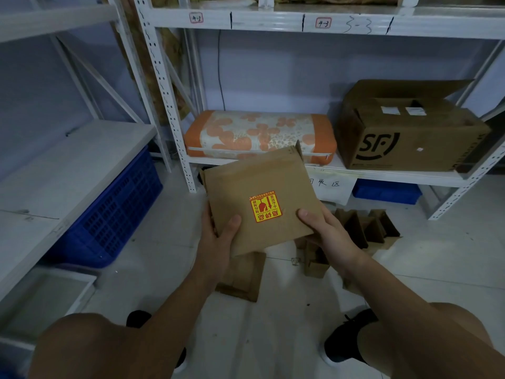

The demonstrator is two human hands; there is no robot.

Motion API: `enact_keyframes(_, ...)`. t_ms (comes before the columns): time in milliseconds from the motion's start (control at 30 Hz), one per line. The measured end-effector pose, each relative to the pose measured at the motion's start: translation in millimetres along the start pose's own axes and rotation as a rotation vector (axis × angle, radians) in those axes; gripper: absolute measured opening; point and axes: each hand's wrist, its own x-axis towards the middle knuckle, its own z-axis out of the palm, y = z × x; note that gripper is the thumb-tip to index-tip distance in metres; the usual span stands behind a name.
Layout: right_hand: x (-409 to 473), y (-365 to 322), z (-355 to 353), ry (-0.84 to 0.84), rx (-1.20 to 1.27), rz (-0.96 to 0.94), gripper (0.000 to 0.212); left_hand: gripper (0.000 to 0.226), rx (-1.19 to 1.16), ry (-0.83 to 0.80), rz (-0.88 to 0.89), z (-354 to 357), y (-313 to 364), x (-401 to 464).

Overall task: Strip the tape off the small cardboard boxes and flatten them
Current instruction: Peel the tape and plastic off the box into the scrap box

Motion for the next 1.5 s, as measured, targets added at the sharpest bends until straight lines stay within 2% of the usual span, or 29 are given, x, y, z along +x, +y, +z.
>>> enact_keyframes(267,-4.2,-9.7,5.1,0.037,-0.056,-0.093,0.070,0.083,-0.058,-0.027,-0.014,1.1,6.3,5.6)
enact_keyframes(467,-7.8,-18.8,11.2,0.082,-0.065,-0.137,0.032,0.091,-0.080,0.006,-0.094,-1.7,0.2,4.8)
enact_keyframes(533,-7.4,-18.3,13.4,0.096,-0.080,-0.145,0.044,0.090,-0.101,0.015,-0.117,-2.9,-3.3,4.3)
enact_keyframes(633,-2.3,-11.3,14.4,0.113,-0.147,-0.125,0.092,0.087,-0.112,0.010,-0.127,-5.5,-8.1,3.5)
enact_keyframes(700,0.6,-7.8,12.9,0.122,-0.167,-0.109,0.099,0.088,-0.119,0.020,-0.137,-5.7,-9.1,2.4)
enact_keyframes(933,0.7,-7.3,11.6,0.168,-0.134,-0.129,0.097,0.092,-0.139,0.037,-0.096,1.4,-0.2,-3.0)
enact_keyframes(1067,-3.7,-9.8,13.2,0.206,-0.025,-0.140,0.056,0.076,-0.111,0.053,-0.052,7.1,9.4,-2.7)
enact_keyframes(1100,-3.7,-8.7,13.2,0.216,0.017,-0.139,0.052,0.075,-0.099,0.062,-0.035,8.9,11.6,-2.9)
enact_keyframes(1233,-1.0,-4.2,15.6,0.216,0.135,-0.107,0.066,0.067,-0.064,0.109,0.000,17.0,13.5,-5.9)
enact_keyframes(1333,1.3,-4.8,17.5,0.214,0.195,-0.088,0.066,0.064,-0.058,0.126,-0.010,19.5,11.3,-9.5)
enact_keyframes(1433,4.1,-6.0,17.3,0.218,0.189,-0.088,0.062,0.064,-0.040,0.124,-0.026,17.0,9.2,-10.9)
enact_keyframes(1500,7.3,-8.6,14.4,0.248,0.124,-0.096,0.072,0.071,0.005,0.130,-0.067,14.5,10.0,-9.3)
